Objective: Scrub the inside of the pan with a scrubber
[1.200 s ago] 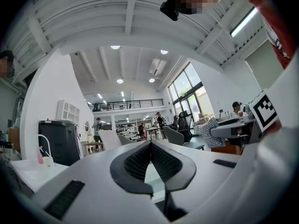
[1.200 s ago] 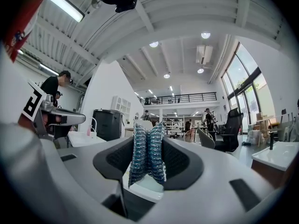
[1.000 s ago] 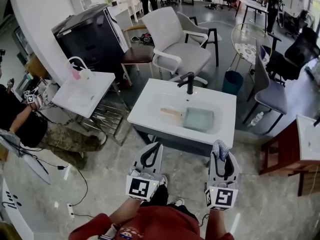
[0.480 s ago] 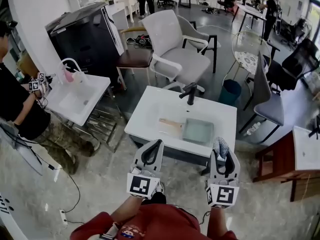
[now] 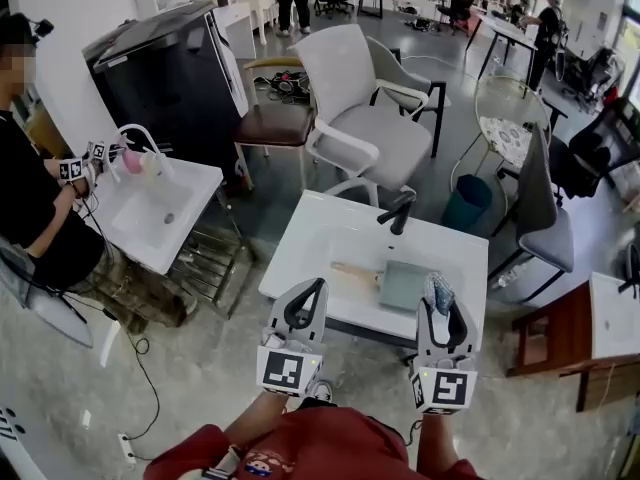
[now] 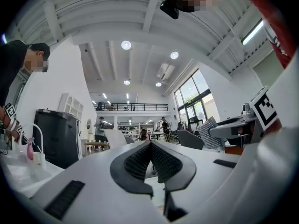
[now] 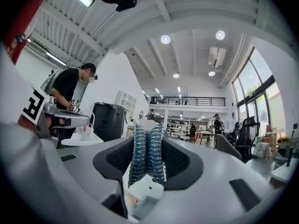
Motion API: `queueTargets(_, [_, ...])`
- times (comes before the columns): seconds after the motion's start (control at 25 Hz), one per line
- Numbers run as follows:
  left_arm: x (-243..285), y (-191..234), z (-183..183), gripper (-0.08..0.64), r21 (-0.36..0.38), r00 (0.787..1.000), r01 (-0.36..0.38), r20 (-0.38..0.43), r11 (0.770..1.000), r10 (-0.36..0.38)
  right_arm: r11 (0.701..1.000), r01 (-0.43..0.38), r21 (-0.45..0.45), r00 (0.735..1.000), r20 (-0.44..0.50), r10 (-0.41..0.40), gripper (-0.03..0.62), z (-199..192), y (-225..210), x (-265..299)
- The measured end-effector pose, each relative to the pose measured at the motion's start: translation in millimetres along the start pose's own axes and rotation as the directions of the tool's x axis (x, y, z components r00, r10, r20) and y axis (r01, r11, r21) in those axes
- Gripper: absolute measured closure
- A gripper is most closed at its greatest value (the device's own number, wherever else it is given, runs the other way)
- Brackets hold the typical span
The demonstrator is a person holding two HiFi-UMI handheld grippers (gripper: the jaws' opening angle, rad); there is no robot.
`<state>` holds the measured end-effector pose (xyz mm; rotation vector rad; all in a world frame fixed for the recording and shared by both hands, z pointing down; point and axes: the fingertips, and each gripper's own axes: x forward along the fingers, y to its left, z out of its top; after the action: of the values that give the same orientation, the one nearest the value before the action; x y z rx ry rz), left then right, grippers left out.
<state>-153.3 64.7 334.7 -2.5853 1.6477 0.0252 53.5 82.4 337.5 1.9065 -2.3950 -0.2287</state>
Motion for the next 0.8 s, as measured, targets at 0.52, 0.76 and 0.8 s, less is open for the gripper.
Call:
queueTargets(0.52, [55.3,36.2,-30.9,0.546,-0.024,0.998,0.039,-0.041,0.999,-0.040,1.000,0.019,0.000,0.998,-0.053,-0.019,0.399,-24.3,8.1,61.4])
queueTargets(0.76, [102.3,24.2,-35.1,0.546,-0.012,0.998,0.035,-0.055,0.999,-0.036,1.000,0.016,0.027,0.999,-0.047,-0.015,0.399,-39.1,-27.4,93.6])
queueTargets(0.8, [112.5,21.1,-33.2,0.546,-0.008,0.998,0.035,-0.052,0.999,-0.036,0.999,0.015,0.032,0.999,-0.040,-0.014,0.399,-40.2,-36.0,100.0])
